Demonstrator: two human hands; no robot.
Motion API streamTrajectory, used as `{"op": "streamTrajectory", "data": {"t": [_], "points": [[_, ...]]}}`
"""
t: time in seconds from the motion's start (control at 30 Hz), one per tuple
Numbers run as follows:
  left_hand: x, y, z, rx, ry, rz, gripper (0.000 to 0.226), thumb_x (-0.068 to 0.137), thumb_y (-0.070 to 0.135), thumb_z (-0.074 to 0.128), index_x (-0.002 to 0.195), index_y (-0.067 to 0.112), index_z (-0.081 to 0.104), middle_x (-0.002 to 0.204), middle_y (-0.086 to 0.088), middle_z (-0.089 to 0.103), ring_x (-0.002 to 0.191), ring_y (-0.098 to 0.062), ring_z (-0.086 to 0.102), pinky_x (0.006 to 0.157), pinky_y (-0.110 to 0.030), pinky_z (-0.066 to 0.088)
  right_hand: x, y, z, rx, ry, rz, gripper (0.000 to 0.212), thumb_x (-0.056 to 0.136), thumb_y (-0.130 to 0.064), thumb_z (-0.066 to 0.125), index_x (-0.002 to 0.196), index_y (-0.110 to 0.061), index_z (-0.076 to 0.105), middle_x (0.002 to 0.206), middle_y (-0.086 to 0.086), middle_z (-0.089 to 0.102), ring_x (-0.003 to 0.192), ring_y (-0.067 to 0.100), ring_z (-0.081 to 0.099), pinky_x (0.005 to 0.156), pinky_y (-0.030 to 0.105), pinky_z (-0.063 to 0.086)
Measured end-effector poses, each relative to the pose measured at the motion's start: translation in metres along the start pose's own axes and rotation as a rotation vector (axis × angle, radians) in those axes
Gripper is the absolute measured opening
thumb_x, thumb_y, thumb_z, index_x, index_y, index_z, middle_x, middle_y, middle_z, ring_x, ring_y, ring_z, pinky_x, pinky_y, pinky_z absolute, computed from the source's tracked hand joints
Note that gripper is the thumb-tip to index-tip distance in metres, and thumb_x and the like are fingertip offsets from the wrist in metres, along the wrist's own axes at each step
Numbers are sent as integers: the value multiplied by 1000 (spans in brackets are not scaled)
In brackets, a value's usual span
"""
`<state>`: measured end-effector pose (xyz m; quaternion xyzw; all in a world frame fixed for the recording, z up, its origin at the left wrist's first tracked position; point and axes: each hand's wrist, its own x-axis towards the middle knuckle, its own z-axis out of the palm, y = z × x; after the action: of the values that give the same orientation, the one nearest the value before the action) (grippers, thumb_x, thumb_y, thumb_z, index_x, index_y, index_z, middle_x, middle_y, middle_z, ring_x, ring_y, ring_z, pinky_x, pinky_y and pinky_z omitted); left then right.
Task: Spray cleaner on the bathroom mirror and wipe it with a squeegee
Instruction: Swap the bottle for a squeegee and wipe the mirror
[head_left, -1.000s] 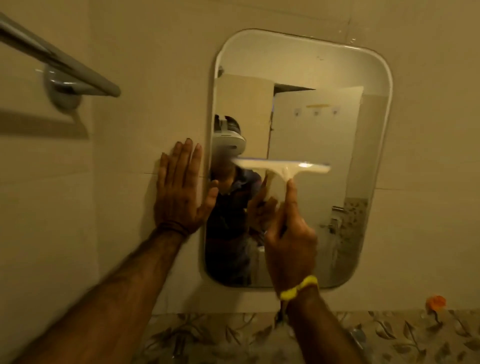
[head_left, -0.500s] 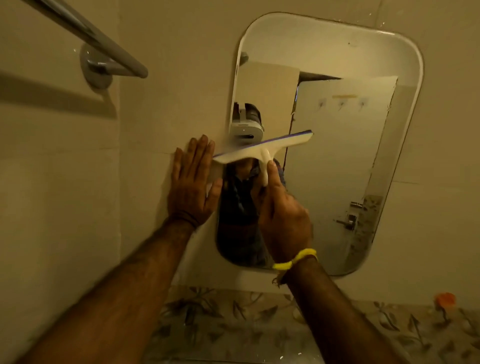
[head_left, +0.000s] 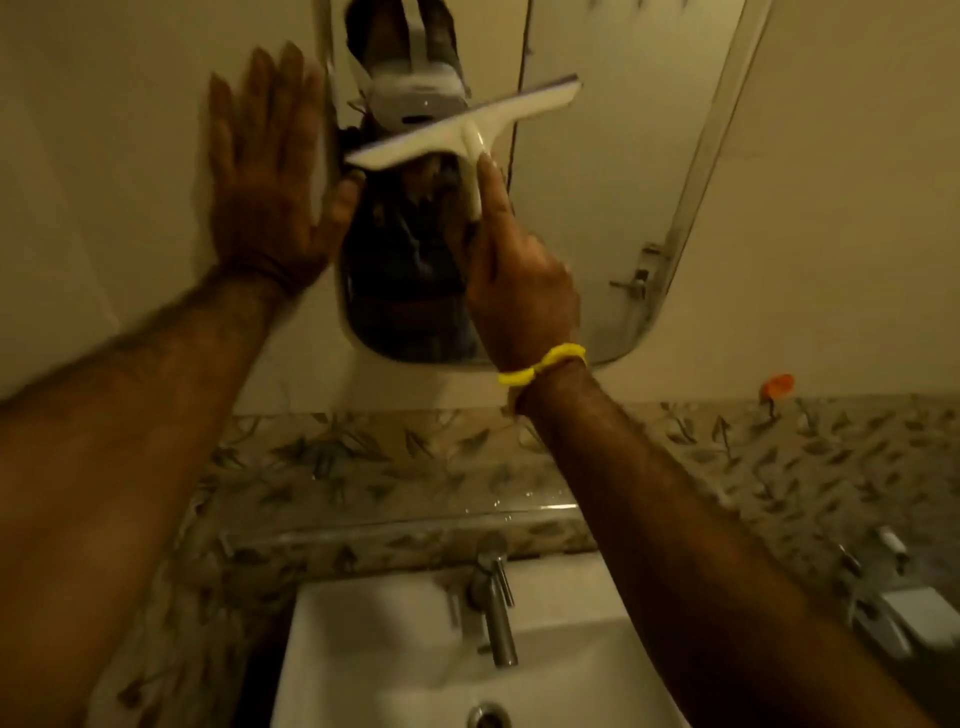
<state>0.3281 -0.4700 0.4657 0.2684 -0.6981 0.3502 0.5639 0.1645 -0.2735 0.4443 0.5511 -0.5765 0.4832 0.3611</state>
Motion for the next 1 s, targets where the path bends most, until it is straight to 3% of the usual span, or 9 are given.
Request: {"op": "streamTrajectory", "data": {"t": [0.13, 0.2, 0.27, 0.33, 0.43, 0.5, 0.7, 0.9, 1.0], "points": [[2, -2, -4, -7, 16, 60, 76, 102, 53, 39, 162, 13, 17, 166, -17, 24, 154, -36, 22, 124, -59, 15, -48, 22, -16, -41, -97, 14, 50, 103, -15, 45, 150, -18, 29, 66, 5, 58, 49, 17, 49, 51, 35, 52], [4, 3, -6, -11, 42, 56, 74, 102, 52, 41, 160, 10, 22, 165, -18, 27, 152, -37, 24, 125, -58, 14, -18, 28, -14, -10, 57, 76, 48, 103, -23, 40, 150, -15, 31, 61, -2, 52, 46, 10, 46, 48, 25, 49], [6, 6, -9, -13, 56, 38, 74, 103, 52, 40, 160, 8, 23, 164, -17, 29, 152, -37, 25, 125, -55, 13, 23, 35, -13, 25, 260, 179, 51, 98, -25, 36, 147, -9, 38, 55, -13, 38, 42, 0, 34, 43, 9, 35], [9, 8, -11, -8, 47, 23, 74, 103, 53, 40, 160, 8, 23, 164, -17, 29, 153, -38, 25, 126, -53, 9, 31, 36, -13, 46, 330, 229, 52, 95, -21, 39, 146, -7, 39, 56, -19, 28, 42, -4, 29, 42, 5, 27], [5, 27, -13, -27, 3, -47, 78, 101, 55, 43, 159, 7, 25, 165, -21, 26, 152, -45, 21, 123, -57, -1, -30, 30, -4, 145, 224, 283, 54, 96, -10, 47, 149, -11, 35, 57, -20, 32, 43, -3, 34, 45, 3, 31], [-9, 45, -8, -16, -35, -103, 79, 100, 56, 46, 159, 9, 27, 164, -22, 25, 151, -48, 20, 121, -64, 3, -63, 29, -3, 143, 187, 308, 54, 97, -11, 47, 149, -14, 35, 55, -16, 35, 42, 0, 36, 45, 5, 28], [-19, 43, -1, 34, -43, -83, 80, 98, 61, 44, 161, 15, 23, 164, -23, 27, 151, -46, 23, 118, -70, 9, 31, 60, -19, 146, 534, 547, 47, 96, -9, 48, 143, -7, 45, 58, -20, 36, 57, -13, 50, 46, -1, 30], [-21, 45, -3, -3, -35, -72, 79, 99, 59, 44, 159, 11, 27, 163, -23, 29, 150, -47, 24, 118, -71, 11, -66, 21, -1, 270, 422, 661, 48, 99, -6, 47, 146, -12, 41, 59, -9, 47, 45, 0, 45, 42, 7, 31], [-20, 45, -3, 2, -41, -83, 79, 99, 60, 45, 160, 13, 25, 163, -22, 28, 150, -47, 24, 118, -71, 11, -27, 41, -12, 220, 496, 688, 46, 99, -8, 46, 144, -9, 44, 65, -9, 54, 55, -5, 54, 49, 6, 40]]}}
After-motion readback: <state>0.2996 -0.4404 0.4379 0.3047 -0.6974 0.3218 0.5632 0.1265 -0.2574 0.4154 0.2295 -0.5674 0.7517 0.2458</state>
